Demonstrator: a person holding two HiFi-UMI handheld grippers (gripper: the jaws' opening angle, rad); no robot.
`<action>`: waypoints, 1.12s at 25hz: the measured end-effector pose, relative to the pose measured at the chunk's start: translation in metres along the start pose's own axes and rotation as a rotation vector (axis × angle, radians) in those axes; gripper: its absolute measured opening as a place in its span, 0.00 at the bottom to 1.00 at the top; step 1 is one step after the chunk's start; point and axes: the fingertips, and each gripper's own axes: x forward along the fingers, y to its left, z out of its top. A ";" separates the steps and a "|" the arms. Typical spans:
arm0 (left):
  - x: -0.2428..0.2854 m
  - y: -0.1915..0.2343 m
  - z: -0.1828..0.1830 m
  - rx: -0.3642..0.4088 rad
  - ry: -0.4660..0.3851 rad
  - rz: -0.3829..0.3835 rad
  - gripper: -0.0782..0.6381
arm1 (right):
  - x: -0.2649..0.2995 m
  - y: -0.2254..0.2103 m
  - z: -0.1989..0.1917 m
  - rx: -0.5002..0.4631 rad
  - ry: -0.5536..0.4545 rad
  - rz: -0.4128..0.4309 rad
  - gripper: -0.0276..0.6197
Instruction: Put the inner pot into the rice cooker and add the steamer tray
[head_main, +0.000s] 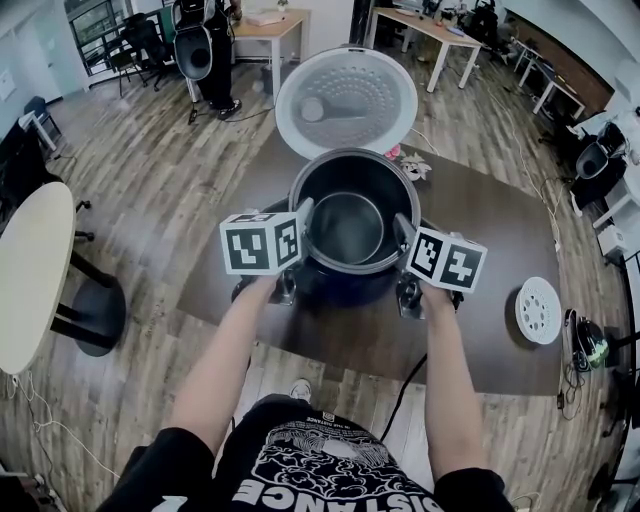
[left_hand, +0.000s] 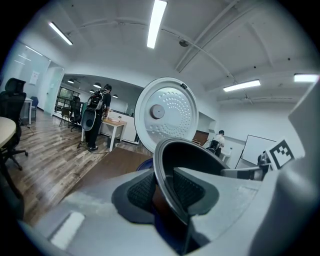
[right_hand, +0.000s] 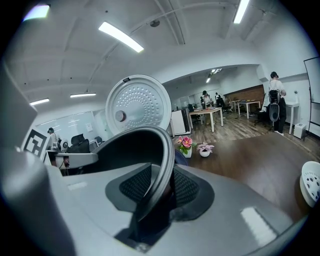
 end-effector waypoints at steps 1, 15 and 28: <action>0.001 0.000 -0.001 0.001 0.003 0.001 0.27 | 0.001 -0.001 -0.001 -0.003 0.001 -0.002 0.23; 0.008 0.005 -0.016 0.026 0.042 0.004 0.28 | 0.004 -0.003 -0.007 -0.024 -0.027 -0.018 0.24; 0.009 0.011 -0.019 0.044 0.058 0.014 0.30 | 0.007 -0.001 -0.006 -0.032 -0.055 -0.040 0.26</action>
